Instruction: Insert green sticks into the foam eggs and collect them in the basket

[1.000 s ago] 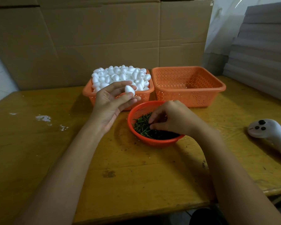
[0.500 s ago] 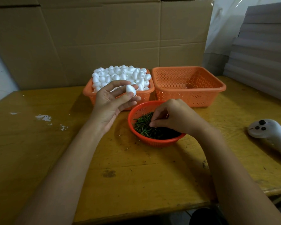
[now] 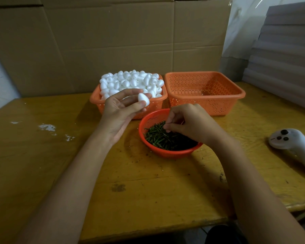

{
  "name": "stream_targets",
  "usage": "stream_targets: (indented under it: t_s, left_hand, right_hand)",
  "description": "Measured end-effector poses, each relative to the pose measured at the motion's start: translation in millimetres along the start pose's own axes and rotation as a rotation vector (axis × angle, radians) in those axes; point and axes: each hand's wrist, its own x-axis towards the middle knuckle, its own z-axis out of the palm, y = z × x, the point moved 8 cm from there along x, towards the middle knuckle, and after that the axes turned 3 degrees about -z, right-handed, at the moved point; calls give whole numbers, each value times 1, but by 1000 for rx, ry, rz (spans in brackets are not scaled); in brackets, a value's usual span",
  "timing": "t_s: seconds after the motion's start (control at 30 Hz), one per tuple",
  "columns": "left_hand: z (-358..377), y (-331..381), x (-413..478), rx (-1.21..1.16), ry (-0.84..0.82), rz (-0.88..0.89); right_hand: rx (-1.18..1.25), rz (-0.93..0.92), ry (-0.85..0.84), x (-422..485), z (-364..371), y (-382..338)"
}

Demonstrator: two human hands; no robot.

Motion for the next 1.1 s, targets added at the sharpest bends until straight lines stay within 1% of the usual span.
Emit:
stream_targets:
  t_s: [0.3,0.47,0.53,0.8,1.1]
  left_hand:
    - [4,3,-2,19,-15,31]
    - [5,15,-3,159,36,166]
    - [6,17,-4,171,46,192]
    - [6,17,-3,166,40,188]
    - [6,12,-3,143,62,133]
  right_hand:
    - [-84,26,3,-1,-2,1]
    - [-88,33,9,0,-2,2]
    - [-87,33,9,0,-2,2]
    - [-89,32,5,0,-2,2]
    - [-86,37,8,-1,-2,2]
